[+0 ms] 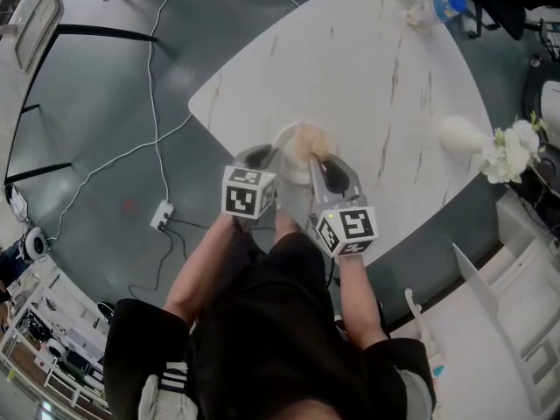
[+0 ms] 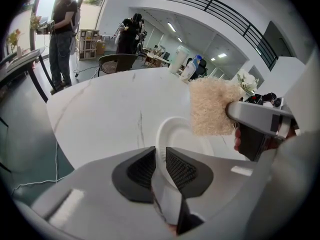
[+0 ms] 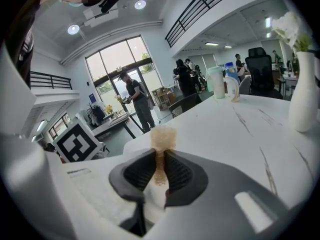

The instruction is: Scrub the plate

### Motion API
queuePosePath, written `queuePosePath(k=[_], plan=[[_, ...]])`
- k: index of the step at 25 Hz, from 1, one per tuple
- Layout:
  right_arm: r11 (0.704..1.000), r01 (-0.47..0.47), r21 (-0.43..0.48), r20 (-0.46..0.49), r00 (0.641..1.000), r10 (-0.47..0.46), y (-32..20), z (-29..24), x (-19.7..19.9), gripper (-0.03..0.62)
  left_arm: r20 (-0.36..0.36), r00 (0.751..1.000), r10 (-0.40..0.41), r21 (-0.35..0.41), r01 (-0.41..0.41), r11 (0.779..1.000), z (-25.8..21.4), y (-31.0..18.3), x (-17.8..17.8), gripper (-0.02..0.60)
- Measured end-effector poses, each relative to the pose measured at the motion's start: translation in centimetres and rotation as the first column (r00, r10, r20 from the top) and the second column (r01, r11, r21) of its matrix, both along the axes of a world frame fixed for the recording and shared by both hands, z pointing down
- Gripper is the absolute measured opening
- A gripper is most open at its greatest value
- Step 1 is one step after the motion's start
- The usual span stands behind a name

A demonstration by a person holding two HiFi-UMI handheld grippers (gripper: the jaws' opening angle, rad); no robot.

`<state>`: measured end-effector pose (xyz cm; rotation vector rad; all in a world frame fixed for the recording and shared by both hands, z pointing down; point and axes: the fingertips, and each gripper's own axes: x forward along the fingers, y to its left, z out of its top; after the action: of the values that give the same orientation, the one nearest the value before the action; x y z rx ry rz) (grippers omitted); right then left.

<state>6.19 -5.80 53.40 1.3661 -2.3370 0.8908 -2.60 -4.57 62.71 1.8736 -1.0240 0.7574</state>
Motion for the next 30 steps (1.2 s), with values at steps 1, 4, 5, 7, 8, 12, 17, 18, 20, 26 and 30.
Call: queuePosePath(k=[1, 4, 5, 7, 8, 12, 17, 18, 20, 26, 30], plan=[[1.0, 0.011, -0.007, 0.0, 1.0, -0.011, -0.1, 0.4, -0.4, 0.052, 0.0, 1.0, 0.0, 0.0, 0.0, 1.0, 0.0, 0.0, 0.0, 0.071], [0.999, 0.036, -0.031, 0.013, 0.999, -0.036, -0.3, 1.4, -1.4, 0.052, -0.004, 1.0, -0.005, 0.002, 0.005, 1.0, 0.0, 0.0, 0.1, 0.071], [0.998, 0.042, -0.037, 0.017, 0.999, -0.042, -0.4, 1.6, -1.7, 0.052, -0.007, 1.0, -0.009, 0.003, 0.009, 1.0, -0.1, 0.0, 0.1, 0.071], [0.998, 0.055, -0.045, 0.016, 0.998, -0.054, -0.6, 2.0, -2.2, 0.052, -0.012, 1.0, -0.016, 0.008, 0.016, 1.0, -0.3, -0.2, 0.1, 0.071], [0.997, 0.06, -0.049, 0.014, 0.998, -0.059, -0.6, 2.3, -2.4, 0.052, -0.013, 1.0, -0.018, 0.01, 0.019, 1.0, -0.4, -0.2, 0.1, 0.071], [0.995, 0.064, -0.071, 0.005, 0.998, -0.064, -0.7, 3.4, -2.6, 0.052, -0.017, 1.0, -0.021, 0.014, 0.021, 1.0, -0.3, -0.4, 0.2, 0.069], [0.994, 0.062, -0.093, -0.004, 0.998, -0.063, -0.7, 4.4, -2.3, 0.052, -0.014, 1.0, -0.023, 0.012, 0.023, 1.0, 0.0, -0.4, 0.3, 0.066], [0.993, 0.06, -0.098, -0.006, 0.998, -0.061, -0.7, 4.6, -2.2, 0.052, -0.017, 1.0, -0.024, 0.013, 0.025, 1.0, 0.0, -0.4, 0.3, 0.064], [0.993, 0.052, -0.105, -0.01, 0.999, -0.054, -0.7, 4.9, -1.9, 0.052, -0.024, 0.999, -0.029, 0.017, 0.029, 0.999, 0.0, -0.5, 0.3, 0.064], [0.993, 0.022, -0.115, -0.024, 0.999, -0.025, -0.7, 5.1, -0.5, 0.052, -0.02, 0.999, -0.031, 0.008, 0.031, 0.999, -0.2, -0.4, 0.4, 0.06], [0.993, -0.018, -0.119, -0.035, 0.999, 0.014, -0.6, 5.1, 1.2, 0.052, -0.024, 0.999, -0.037, 0.014, 0.037, 0.999, -0.1, -0.5, 0.4, 0.058]])
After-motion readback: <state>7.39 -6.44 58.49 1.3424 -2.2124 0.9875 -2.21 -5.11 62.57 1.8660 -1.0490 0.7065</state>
